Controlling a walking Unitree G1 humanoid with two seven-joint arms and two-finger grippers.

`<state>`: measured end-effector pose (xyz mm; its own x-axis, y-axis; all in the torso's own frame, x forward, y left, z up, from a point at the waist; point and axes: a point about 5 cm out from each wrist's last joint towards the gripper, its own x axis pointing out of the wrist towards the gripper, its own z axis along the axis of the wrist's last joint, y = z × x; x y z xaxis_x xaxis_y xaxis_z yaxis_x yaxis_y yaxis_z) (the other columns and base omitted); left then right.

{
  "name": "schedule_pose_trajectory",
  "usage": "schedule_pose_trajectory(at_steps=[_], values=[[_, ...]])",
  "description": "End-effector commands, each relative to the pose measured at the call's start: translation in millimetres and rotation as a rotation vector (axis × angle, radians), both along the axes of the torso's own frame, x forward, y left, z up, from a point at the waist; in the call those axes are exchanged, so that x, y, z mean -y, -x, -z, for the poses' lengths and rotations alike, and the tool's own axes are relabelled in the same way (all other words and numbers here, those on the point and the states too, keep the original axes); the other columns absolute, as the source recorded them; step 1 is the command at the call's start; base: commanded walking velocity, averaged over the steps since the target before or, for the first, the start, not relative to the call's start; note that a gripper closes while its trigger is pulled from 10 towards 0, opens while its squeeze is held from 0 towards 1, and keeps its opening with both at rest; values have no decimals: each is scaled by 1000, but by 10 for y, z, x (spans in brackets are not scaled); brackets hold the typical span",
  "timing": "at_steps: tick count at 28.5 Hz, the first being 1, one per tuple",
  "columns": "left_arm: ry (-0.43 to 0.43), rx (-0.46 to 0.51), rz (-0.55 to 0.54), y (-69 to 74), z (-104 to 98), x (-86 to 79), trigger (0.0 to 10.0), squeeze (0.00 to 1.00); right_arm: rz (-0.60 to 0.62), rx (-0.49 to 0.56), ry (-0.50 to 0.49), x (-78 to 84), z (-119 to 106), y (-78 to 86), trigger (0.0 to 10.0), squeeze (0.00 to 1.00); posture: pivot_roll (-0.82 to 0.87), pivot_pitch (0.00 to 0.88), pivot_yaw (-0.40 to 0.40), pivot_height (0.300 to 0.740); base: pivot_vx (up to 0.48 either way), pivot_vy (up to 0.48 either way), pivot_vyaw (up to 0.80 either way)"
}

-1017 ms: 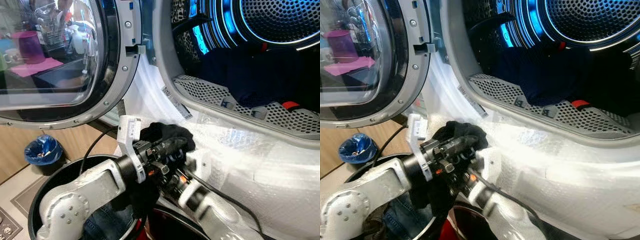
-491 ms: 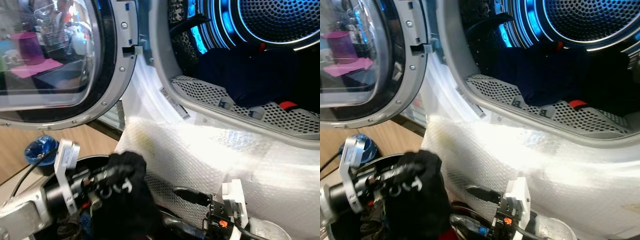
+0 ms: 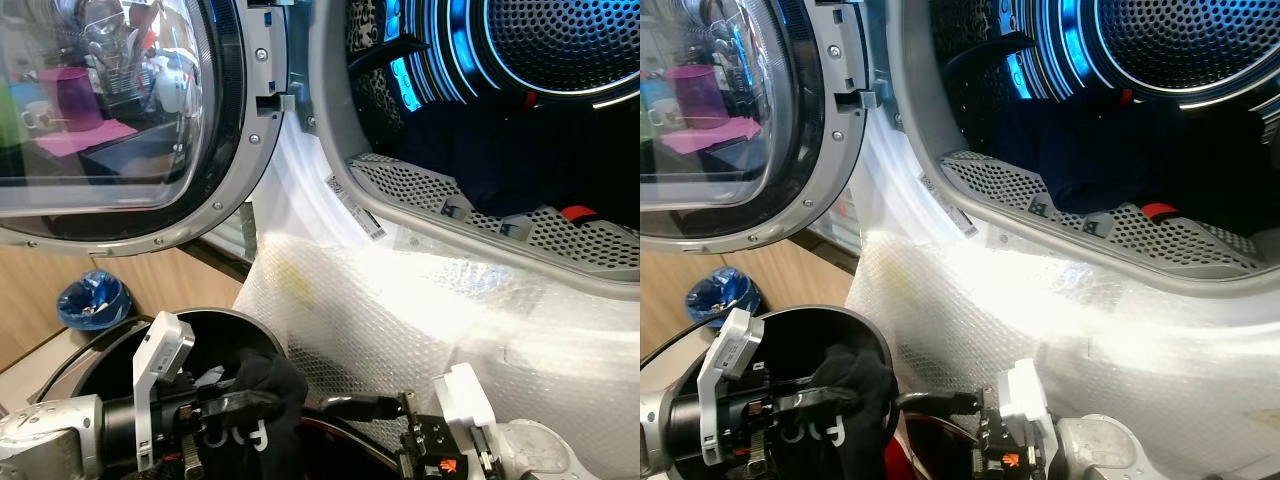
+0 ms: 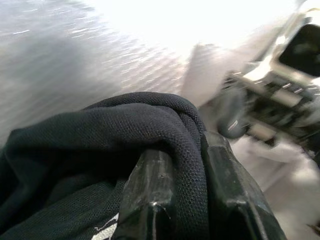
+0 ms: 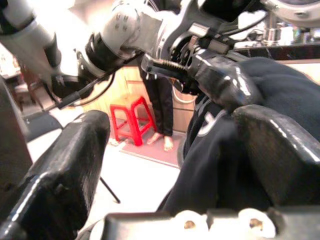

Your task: Clothes washing

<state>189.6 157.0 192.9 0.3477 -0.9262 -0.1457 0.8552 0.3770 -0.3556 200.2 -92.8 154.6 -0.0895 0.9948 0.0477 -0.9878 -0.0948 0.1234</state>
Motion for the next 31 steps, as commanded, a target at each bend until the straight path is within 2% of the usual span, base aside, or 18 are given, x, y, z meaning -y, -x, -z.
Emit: schedule_pose_trajectory(at_steps=[1,2,6,10,11,12,15,17,18,23,24,25,28,29,30,31], values=[[22,44,70,13,-61,96,0,0,51,47,54,-78,93,-86,10000,1000,64,14,-5,740,0,0,0],[22,44,70,13,-61,96,0,0,51,47,54,-78,93,-86,10000,1000,64,14,-5,740,0,0,0],[32,46,145,5,-54,222,0,0,154,70,27,-281,106,-220,10000,1000,70,0,-7,740,0,0,0],[47,81,174,-37,-129,280,0,0,124,87,36,-368,168,-155,10000,1000,73,0,-4,740,0,0,0],[49,90,170,-61,-142,285,0,0,162,95,48,-394,191,-185,10000,208,72,0,-4,740,0,0,0],[52,98,164,-86,-158,293,0,0,203,103,57,-420,207,-217,10000,0,72,0,-4,740,0,0,0],[84,119,163,-121,-208,323,0,0,203,79,54,-457,226,-197,10000,0,69,0,-1,740,0,0,0],[100,127,164,-138,-230,340,0,0,220,60,89,-474,279,-192,10000,0,69,0,-2,740,0,0,0],[114,130,164,-151,-246,352,0,0,266,37,129,-491,334,-227,10000,0,69,0,-2,740,0,0,0],[133,132,171,-161,-270,377,0,0,379,16,112,-531,347,-320,10000,0,69,0,-2,740,0,0,0],[134,129,174,-159,-268,386,0,0,458,13,120,-535,356,-394,10000,0,69,0,-1,740,0,0,0],[135,129,174,-156,-268,387,0,0,471,16,118,-530,354,-407,10000,0,68,0,1,740,0,0,0],[137,127,175,-151,-268,388,0,0,504,23,105,-493,342,-439,10000,0,68,0,1,740,0,0,0],[138,124,178,-139,-269,388,0,0,549,21,78,-451,312,-488,10000,0,67,0,2,740,0,0,0],[139,118,174,-124,-263,375,0,0,594,-5,4,-366,221,-546,10000,0,67,0,2,740,0,0,0],[139,118,174,-124,-263,375,0,0,594,-5,4,-366,221,-546,10000,0,67,0,2,740,0,0,0]])
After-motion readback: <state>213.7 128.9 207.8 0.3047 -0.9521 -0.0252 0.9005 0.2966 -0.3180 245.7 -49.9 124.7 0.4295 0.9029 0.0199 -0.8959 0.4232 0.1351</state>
